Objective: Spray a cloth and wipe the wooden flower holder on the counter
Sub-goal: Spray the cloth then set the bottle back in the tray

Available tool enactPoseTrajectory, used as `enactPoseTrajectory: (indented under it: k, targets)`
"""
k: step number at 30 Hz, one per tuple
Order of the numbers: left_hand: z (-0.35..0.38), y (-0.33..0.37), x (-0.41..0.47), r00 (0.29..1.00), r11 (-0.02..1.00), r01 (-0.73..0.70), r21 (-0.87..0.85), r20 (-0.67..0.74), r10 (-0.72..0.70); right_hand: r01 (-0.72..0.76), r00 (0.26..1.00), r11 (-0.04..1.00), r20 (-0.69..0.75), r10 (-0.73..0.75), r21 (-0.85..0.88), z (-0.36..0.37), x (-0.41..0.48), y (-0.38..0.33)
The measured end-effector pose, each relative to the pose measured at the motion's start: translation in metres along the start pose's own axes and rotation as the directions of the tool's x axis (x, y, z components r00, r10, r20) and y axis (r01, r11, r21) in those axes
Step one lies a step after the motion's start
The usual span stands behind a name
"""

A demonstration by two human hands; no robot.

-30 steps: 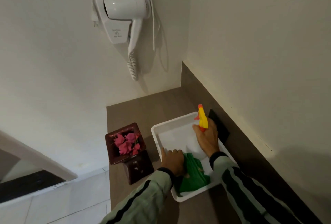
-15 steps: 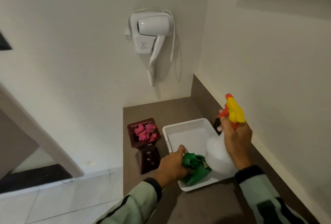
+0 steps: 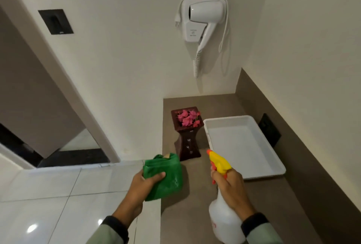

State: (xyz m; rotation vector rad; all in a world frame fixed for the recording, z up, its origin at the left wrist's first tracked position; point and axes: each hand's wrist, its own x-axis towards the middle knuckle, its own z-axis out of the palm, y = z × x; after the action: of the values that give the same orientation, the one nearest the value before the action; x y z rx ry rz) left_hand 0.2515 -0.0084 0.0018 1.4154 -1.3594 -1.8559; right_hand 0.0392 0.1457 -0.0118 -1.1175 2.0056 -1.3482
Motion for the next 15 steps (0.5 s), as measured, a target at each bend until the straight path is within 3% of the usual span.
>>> enactPoseTrajectory:
  k: [6, 9, 12, 15]
  targets:
    - [-0.004, 0.001, -0.005, 1.000, 0.996, -0.025, -0.091, 0.011, 0.026, -0.058, 0.998, 0.998, -0.007, 0.059, 0.010, 0.005, -0.009, 0.013]
    - [-0.002, 0.000, -0.007, 0.999, 0.994, -0.017, -0.107, 0.042, 0.022, -0.090, 0.978, 0.996, -0.189, 0.085, -0.021, -0.011, -0.003, 0.009]
    - [0.002, 0.000, -0.008, 0.998, 0.993, -0.010, -0.118, 0.066, 0.018, -0.131, 0.896, 0.973, -0.443, 0.033, -0.192, -0.043, 0.018, -0.004]
    - [0.007, 0.001, -0.009, 0.997, 0.993, -0.032, -0.111, 0.069, 0.040, -0.196, 0.845, 0.937, -0.535, 0.011, -0.289, -0.078, 0.049, -0.007]
